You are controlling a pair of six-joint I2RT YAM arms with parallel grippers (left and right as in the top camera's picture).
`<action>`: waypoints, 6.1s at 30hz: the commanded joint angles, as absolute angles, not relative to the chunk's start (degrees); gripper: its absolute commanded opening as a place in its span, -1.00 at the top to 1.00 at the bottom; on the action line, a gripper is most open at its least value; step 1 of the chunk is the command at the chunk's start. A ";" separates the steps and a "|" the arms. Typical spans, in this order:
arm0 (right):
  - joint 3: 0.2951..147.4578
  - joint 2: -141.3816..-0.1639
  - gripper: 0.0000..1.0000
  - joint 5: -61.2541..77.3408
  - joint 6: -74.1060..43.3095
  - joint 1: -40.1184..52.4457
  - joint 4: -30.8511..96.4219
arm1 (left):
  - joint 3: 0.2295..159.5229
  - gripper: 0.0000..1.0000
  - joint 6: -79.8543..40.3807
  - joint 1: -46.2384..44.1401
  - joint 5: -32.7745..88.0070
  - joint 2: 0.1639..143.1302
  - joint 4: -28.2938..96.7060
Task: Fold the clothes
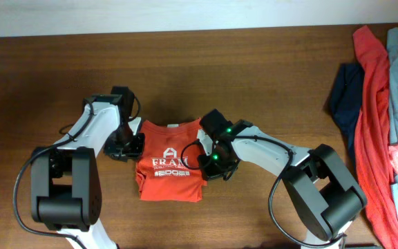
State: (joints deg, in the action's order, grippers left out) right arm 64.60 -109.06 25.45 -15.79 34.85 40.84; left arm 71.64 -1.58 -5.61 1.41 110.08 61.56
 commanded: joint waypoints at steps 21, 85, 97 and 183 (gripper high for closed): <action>64.38 -110.00 0.92 23.46 -15.27 34.52 41.85 | 74.30 0.21 -1.69 -3.92 6.74 102.61 65.67; 73.28 -101.08 0.46 18.11 -12.23 31.33 54.87 | 68.25 1.00 3.81 12.12 8.34 101.21 47.48; 79.20 -92.71 0.45 15.79 -9.80 26.50 64.77 | 73.01 0.99 11.73 24.99 -3.90 101.65 30.24; 68.82 -62.04 -0.99 9.34 -6.83 1.89 58.17 | 82.70 -0.97 11.27 1.96 13.69 75.44 60.47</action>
State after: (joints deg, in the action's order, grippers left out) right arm 73.28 -68.12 10.50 -7.38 1.96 58.15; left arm 88.66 9.72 2.92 13.37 83.40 61.34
